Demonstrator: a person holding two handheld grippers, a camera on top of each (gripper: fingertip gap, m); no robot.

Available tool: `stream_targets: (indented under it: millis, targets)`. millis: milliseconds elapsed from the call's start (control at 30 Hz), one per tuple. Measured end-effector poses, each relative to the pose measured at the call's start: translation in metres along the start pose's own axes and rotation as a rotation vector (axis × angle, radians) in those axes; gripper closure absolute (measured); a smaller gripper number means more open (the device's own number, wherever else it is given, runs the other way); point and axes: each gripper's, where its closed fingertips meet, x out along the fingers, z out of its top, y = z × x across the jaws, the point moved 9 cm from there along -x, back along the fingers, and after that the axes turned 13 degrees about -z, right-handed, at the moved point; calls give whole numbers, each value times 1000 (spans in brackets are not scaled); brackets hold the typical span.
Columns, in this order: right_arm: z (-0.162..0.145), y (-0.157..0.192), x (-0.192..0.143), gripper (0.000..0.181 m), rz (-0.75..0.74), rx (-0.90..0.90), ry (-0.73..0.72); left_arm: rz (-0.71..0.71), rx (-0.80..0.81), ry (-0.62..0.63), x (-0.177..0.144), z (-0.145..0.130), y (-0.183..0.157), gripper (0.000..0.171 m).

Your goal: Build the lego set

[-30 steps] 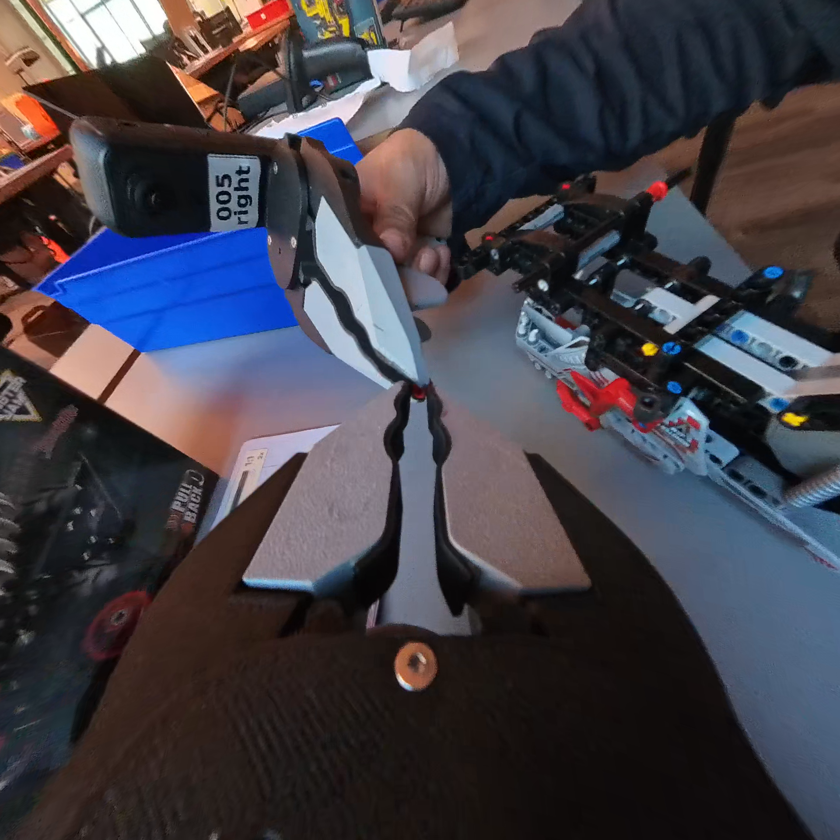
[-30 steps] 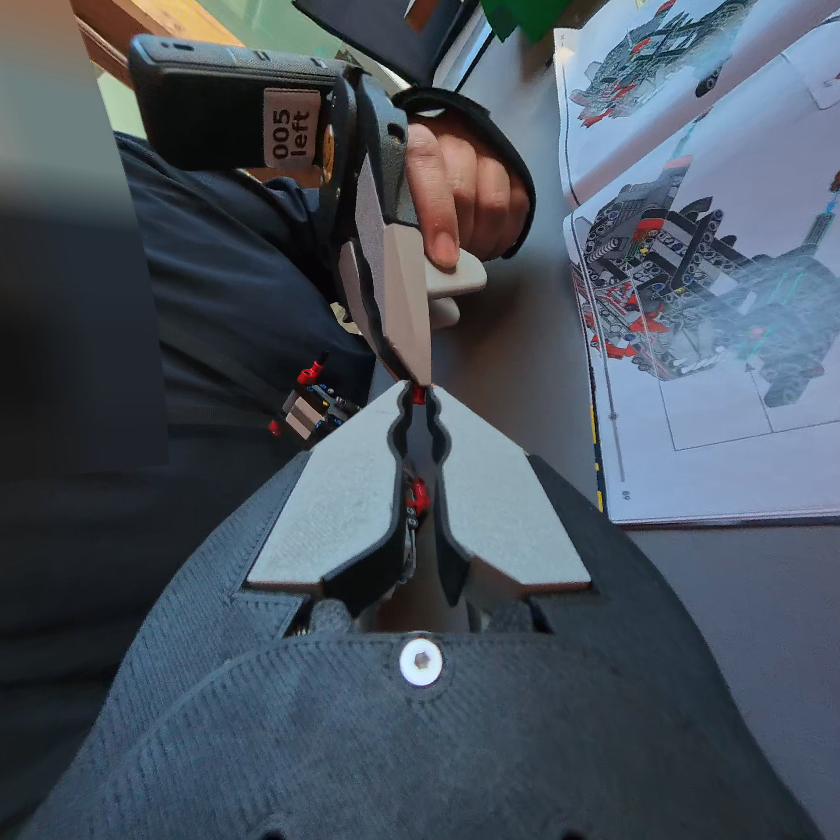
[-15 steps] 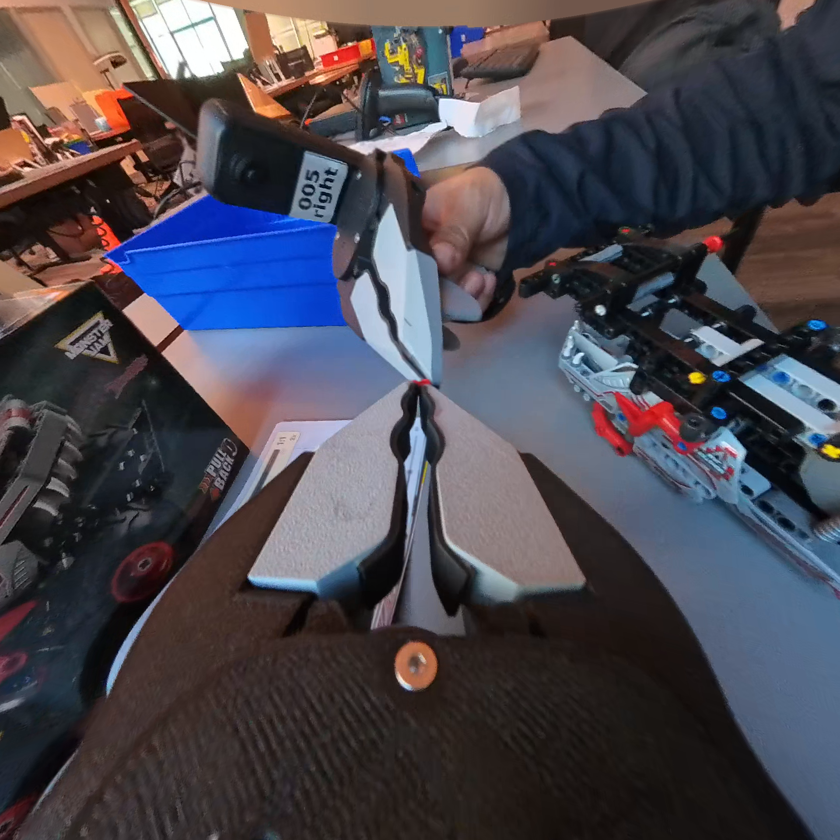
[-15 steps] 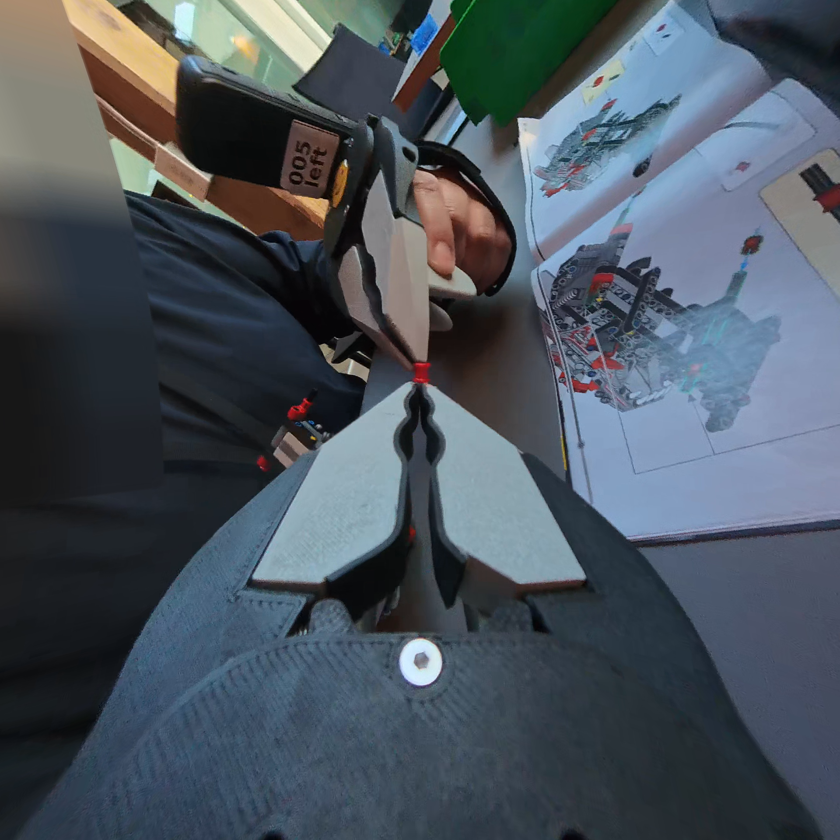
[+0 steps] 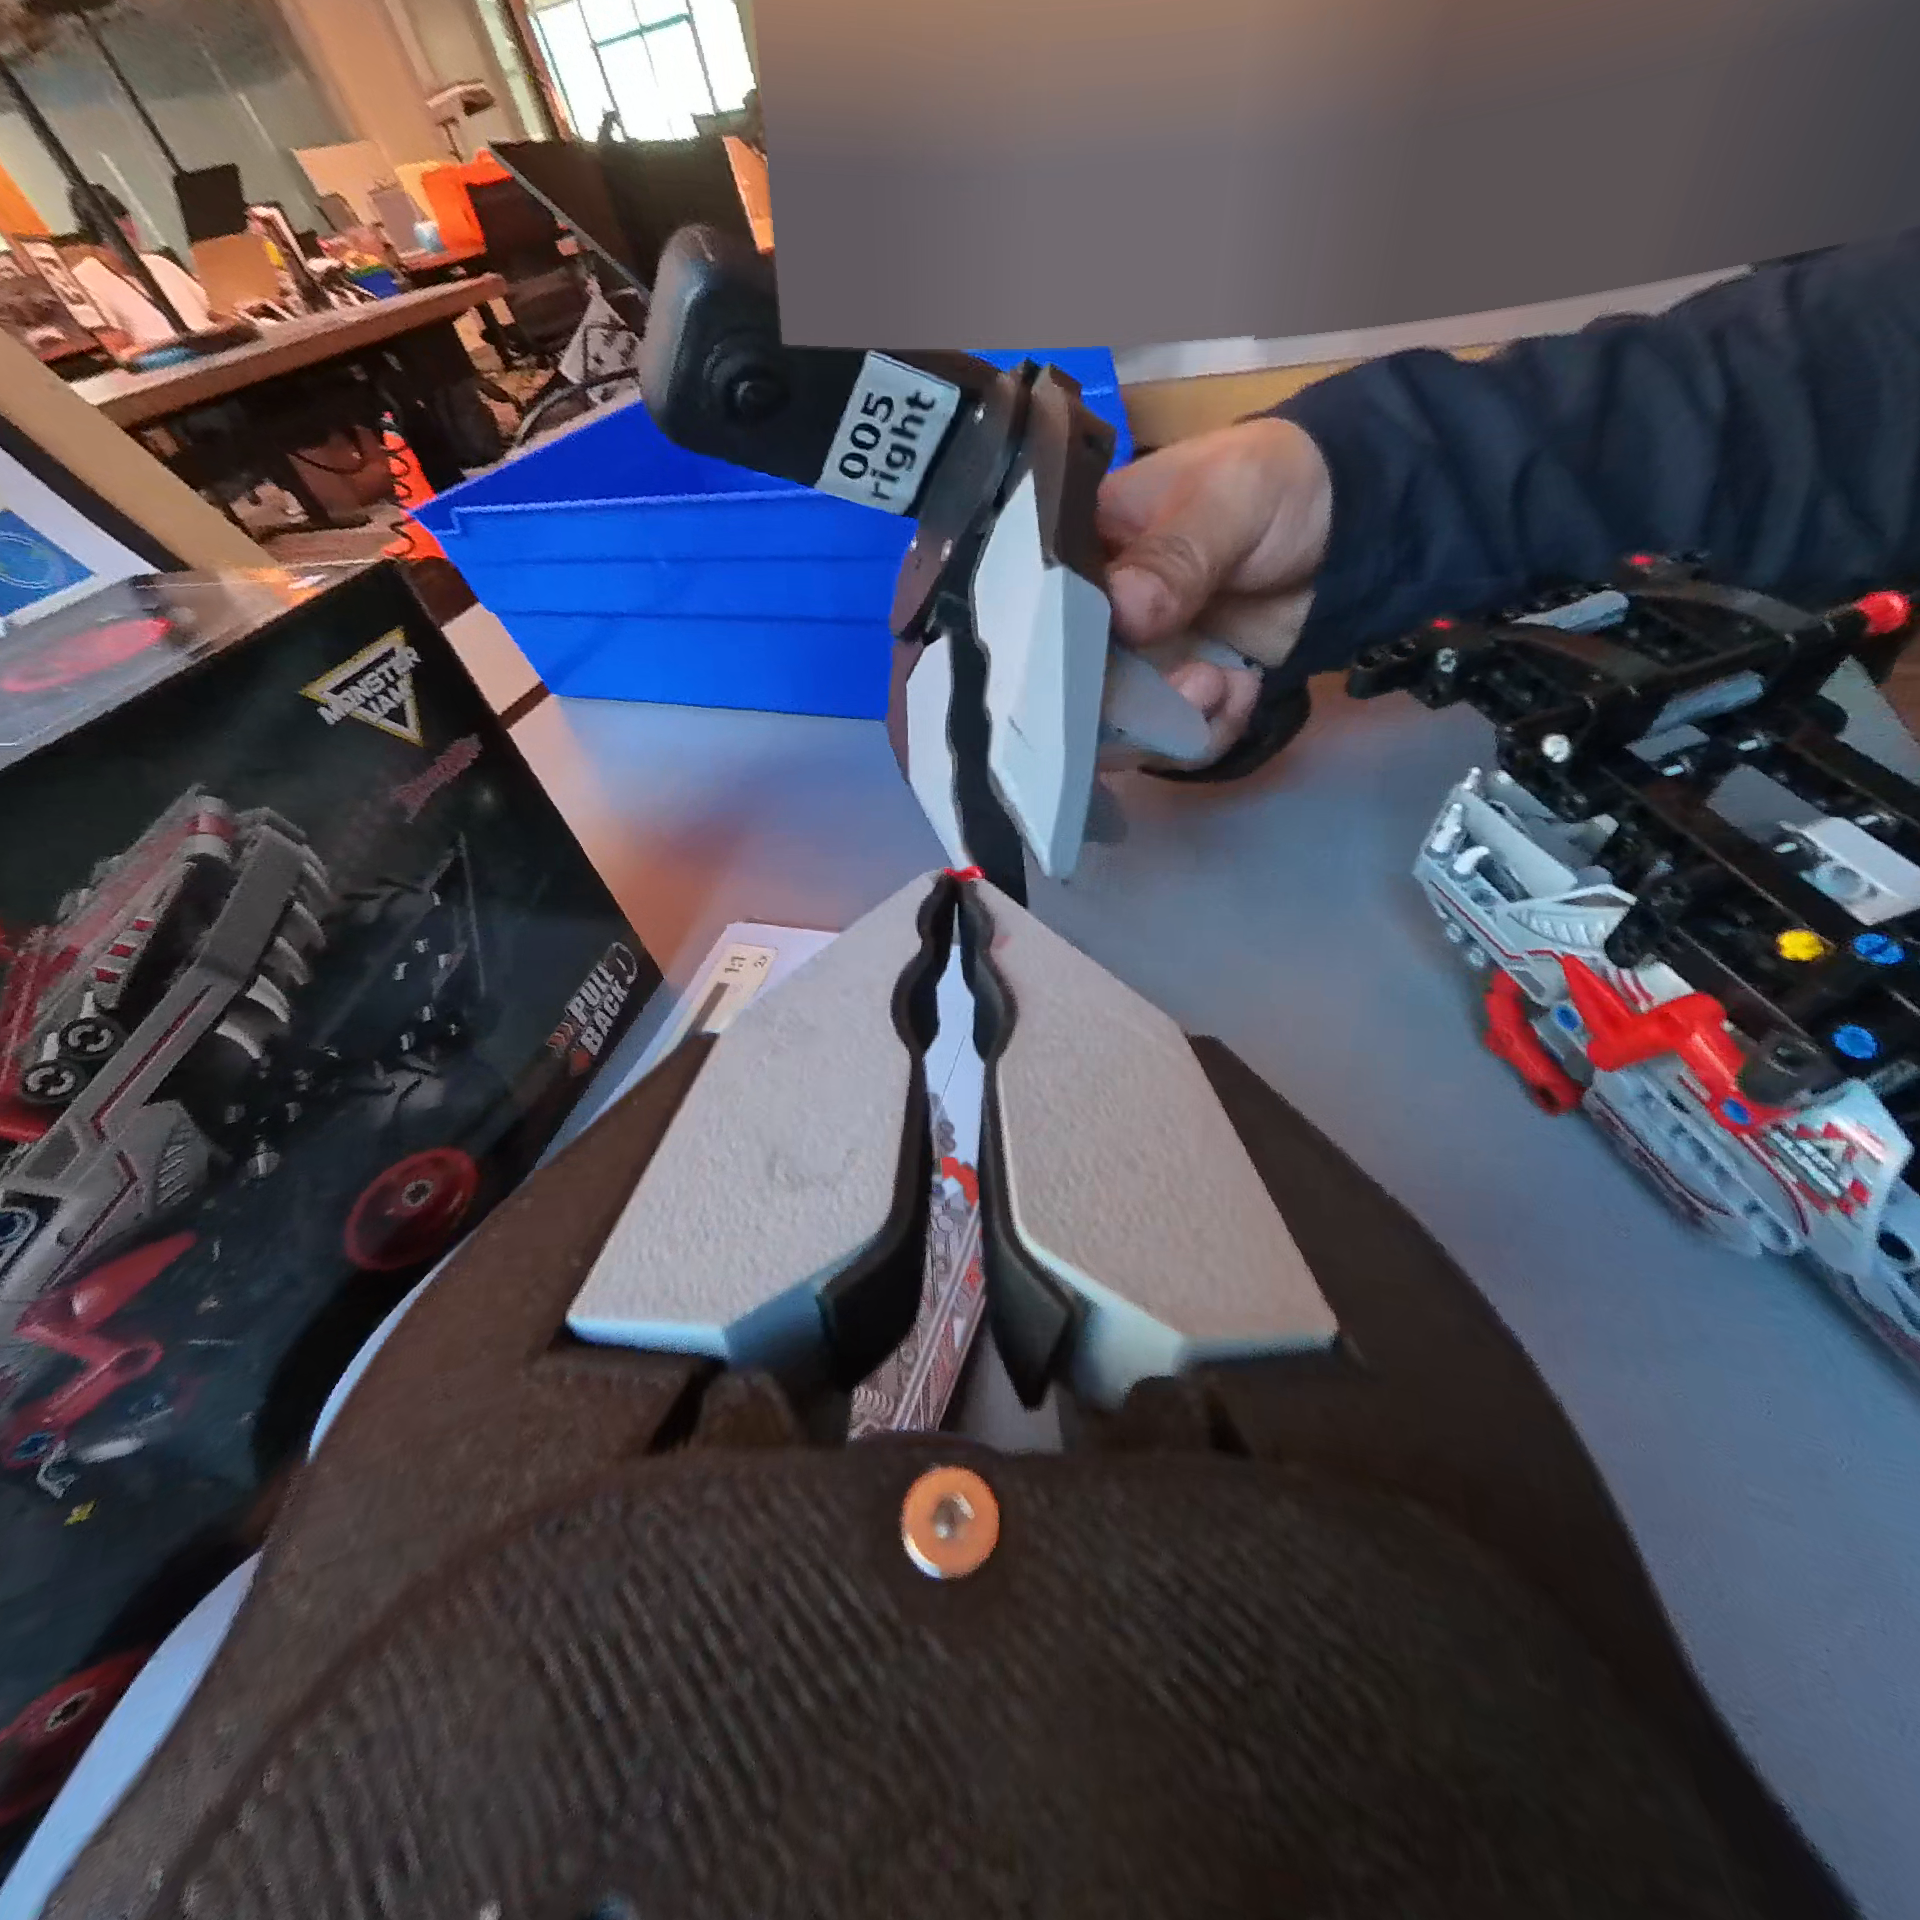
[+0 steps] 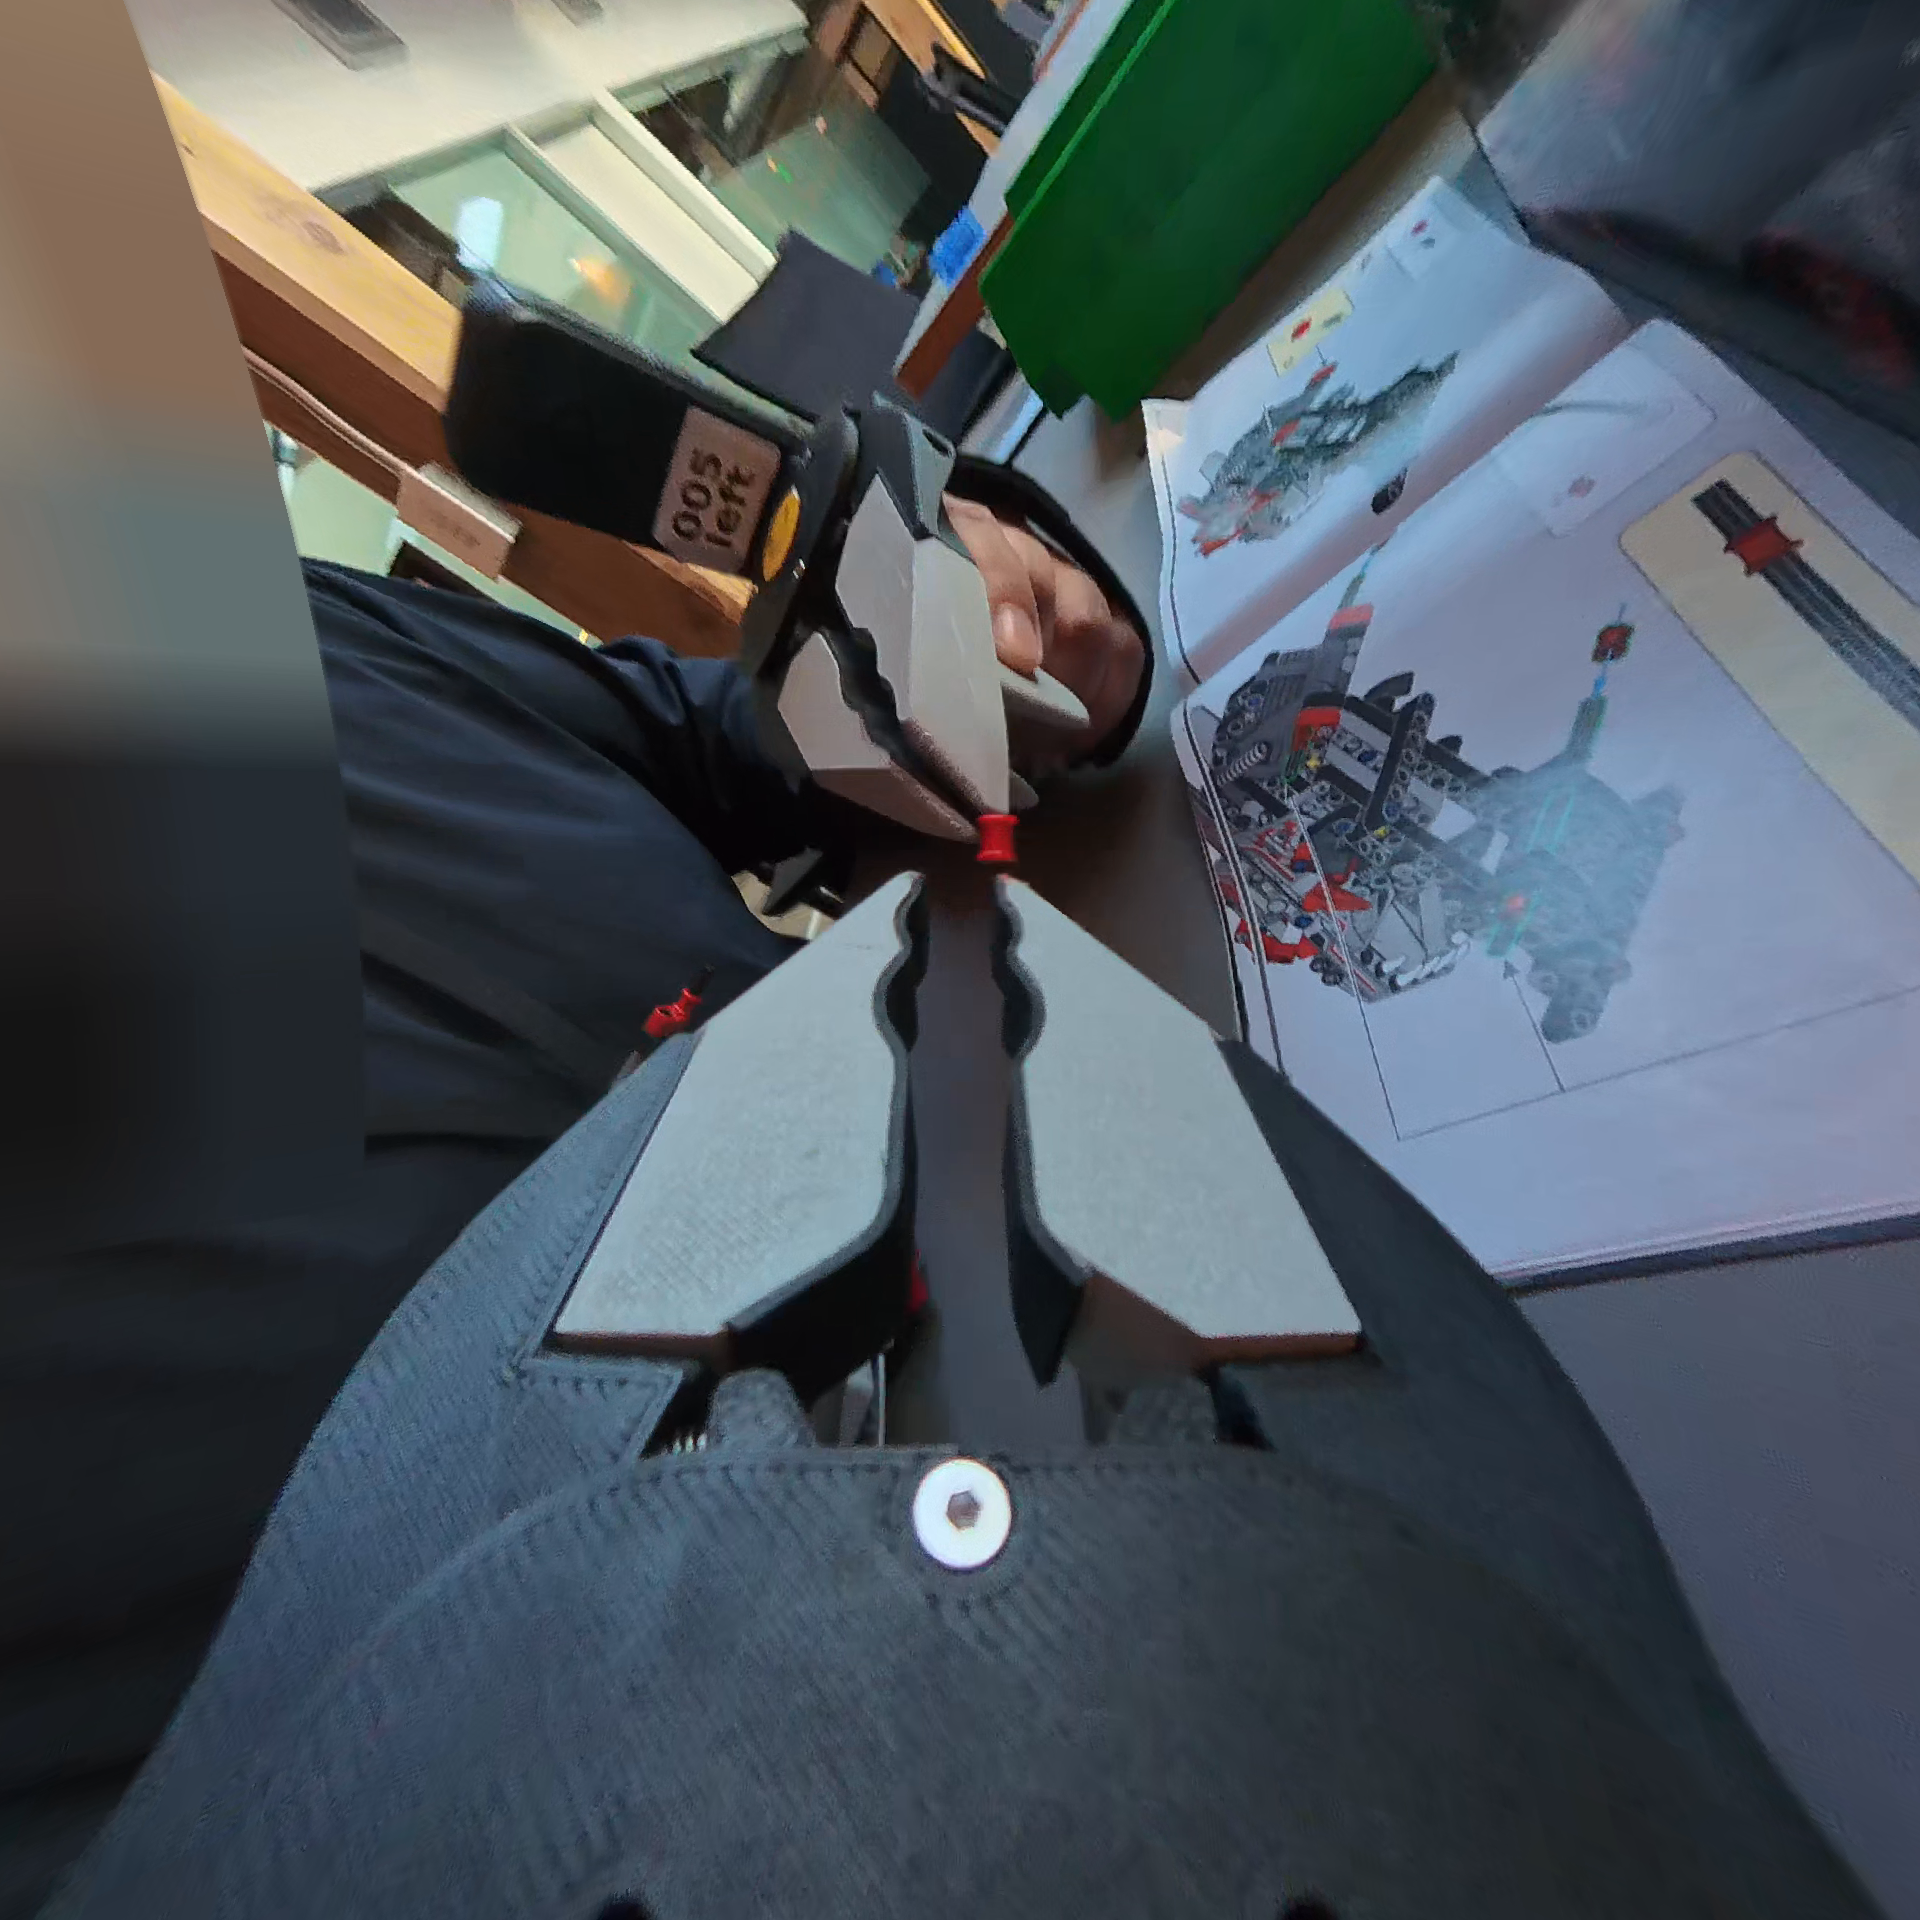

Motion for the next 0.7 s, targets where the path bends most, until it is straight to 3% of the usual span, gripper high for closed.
stream_targets:
  millis: [300,700]
  targets:
    - [5,1,1,181,28,25,-118,73,-14,-93,-4,5,0,171]
    - [6,0,-2,177,23,29,-186,94,-4,-107,-6,6,-1,171]
